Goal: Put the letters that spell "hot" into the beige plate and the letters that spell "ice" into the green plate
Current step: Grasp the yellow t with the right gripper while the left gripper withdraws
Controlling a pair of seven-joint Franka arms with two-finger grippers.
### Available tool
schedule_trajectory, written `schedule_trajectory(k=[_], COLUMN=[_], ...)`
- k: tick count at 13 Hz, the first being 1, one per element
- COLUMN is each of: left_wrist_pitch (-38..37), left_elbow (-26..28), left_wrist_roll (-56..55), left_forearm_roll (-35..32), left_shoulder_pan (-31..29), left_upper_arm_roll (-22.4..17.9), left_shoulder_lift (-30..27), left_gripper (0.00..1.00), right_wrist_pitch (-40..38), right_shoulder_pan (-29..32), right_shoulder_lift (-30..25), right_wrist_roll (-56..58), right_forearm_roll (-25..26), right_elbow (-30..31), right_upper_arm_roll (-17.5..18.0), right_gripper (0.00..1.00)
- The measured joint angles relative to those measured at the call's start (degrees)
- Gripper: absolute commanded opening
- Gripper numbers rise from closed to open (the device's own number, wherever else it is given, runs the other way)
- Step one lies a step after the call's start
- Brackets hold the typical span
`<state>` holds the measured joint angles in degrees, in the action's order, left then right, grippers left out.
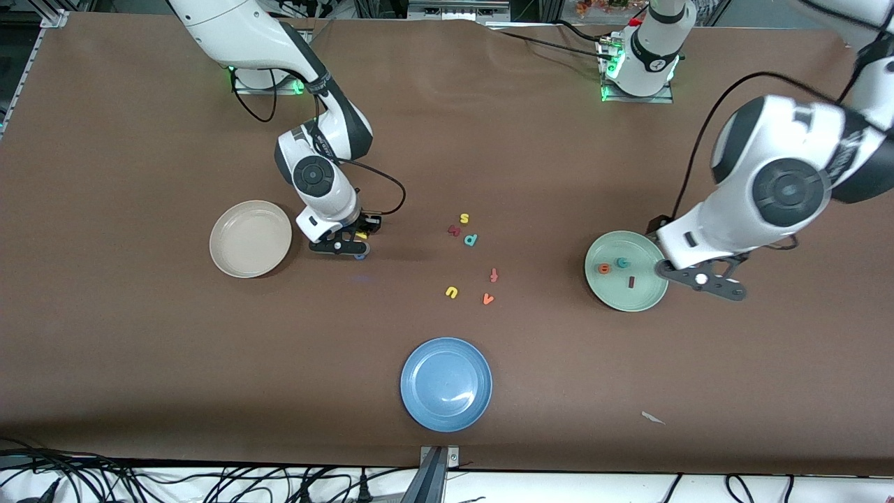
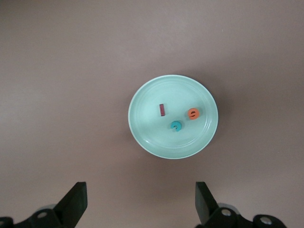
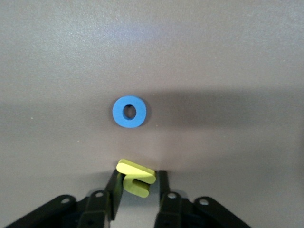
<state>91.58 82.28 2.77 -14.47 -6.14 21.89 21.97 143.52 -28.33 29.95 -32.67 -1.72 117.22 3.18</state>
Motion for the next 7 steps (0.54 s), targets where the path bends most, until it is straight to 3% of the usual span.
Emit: schedule_trajectory(k=[2,3,7], left_wrist_pitch=[-2.2,-2.7,-3.9], left_elbow=[-4.6,-5.5,-4.8], left_wrist_roll=[0.0,0.0,0.0], left_forearm_roll=[3.5,5.0,10.3], left_shoulder_pan=[0.3,1.6,5.9], left_upper_arm_roll=[-1.7,-4.4,-13.3], left_shoulder_lift=[-1.1,-2.6,-10.1], left_gripper=[1.0,1.0,1.0], right_wrist_pitch=[0.0,0.0,0.0], right_shoulder_pan=[0.0,0.0,0.0], right_shoulder_lift=[0.0,0.0,0.0], right_wrist_roll=[0.0,0.0,0.0], right_forearm_roll=[0.0,0.0,0.0], right_elbow=[0.0,0.0,0.0], right_upper_arm_roll=[0.0,0.0,0.0], right_gripper=[0.29,0.28,0.28])
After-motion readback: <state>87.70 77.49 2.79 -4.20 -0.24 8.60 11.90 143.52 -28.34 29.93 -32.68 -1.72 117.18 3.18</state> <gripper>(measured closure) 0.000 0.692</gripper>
